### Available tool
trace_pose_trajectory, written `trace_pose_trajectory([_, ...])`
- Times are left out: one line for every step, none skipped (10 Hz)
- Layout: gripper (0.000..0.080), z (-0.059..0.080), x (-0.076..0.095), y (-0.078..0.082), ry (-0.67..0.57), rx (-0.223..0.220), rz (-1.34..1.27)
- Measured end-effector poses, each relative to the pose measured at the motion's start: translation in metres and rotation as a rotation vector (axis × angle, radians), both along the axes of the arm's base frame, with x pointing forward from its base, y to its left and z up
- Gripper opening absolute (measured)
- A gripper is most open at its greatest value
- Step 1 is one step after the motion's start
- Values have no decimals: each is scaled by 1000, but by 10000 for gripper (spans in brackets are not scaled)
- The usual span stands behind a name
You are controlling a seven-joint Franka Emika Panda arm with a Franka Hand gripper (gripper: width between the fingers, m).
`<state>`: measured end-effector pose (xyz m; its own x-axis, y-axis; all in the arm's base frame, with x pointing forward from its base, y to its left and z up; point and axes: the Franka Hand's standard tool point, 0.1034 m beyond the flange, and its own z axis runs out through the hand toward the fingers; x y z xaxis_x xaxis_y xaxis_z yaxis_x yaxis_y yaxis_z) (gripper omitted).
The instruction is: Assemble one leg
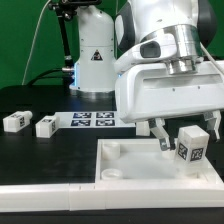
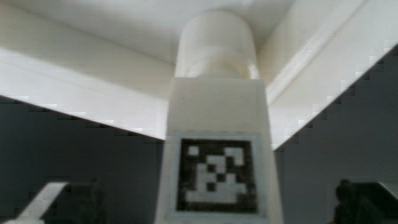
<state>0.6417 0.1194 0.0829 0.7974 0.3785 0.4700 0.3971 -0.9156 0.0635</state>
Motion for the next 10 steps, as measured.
trace_pose_trajectory([649, 9, 4, -2, 8, -8, 6])
trace_pose_trajectory([649, 16, 8, -6, 15, -13, 4])
trace_pose_trajectory([649, 19, 9, -8, 32, -19, 7])
trace_pose_trajectory([649, 18, 9, -6, 43, -21, 12])
trace_pose_trajectory([649, 17, 8, -6, 45, -22, 13])
trace_pose_trajectory([649, 14, 4, -4, 97, -28, 14])
trace_pose_trajectory([649, 12, -2, 2, 215, -39, 2])
trace_pose_trajectory([649, 13, -2, 7, 285, -49, -6])
trace_pose_trajectory([649, 11, -5, 7, 349, -63, 0])
trace_pose_trajectory([649, 11, -11, 8, 461, -86, 8])
